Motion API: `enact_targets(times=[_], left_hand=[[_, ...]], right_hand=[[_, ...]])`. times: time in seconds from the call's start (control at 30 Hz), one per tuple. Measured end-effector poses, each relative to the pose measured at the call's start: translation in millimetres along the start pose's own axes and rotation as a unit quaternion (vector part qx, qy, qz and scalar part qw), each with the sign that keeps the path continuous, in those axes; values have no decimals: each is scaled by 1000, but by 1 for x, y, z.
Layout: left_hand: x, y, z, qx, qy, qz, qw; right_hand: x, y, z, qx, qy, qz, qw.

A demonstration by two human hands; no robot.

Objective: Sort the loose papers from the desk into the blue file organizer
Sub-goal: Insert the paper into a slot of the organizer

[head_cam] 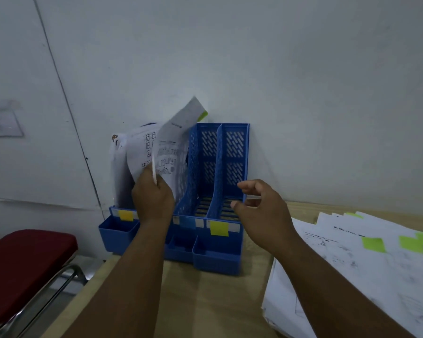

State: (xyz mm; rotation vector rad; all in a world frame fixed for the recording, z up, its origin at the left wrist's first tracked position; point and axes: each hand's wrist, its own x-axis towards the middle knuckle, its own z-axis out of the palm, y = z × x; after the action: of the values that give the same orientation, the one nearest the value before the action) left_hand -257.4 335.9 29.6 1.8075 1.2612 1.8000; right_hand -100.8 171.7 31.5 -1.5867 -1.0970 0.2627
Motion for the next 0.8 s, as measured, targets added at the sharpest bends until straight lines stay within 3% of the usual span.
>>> enact_targets(times=[0.3,0.47,0.6,0.8], left_hand=[[18,8,8,-70,-26,-131,988],[20,-6,9,44,-120,-126,984],[22,-10,5,169,-189,-115,960],[17,-9,2,221,-194,-94,951]], right_hand=[[2,2,-1,-5,5,-3,1000],[1,4,-3,-3,4,2,1000],[4,7,-8,-10,10,-1,1000],[2,7,-10,-10,11,2,1000]])
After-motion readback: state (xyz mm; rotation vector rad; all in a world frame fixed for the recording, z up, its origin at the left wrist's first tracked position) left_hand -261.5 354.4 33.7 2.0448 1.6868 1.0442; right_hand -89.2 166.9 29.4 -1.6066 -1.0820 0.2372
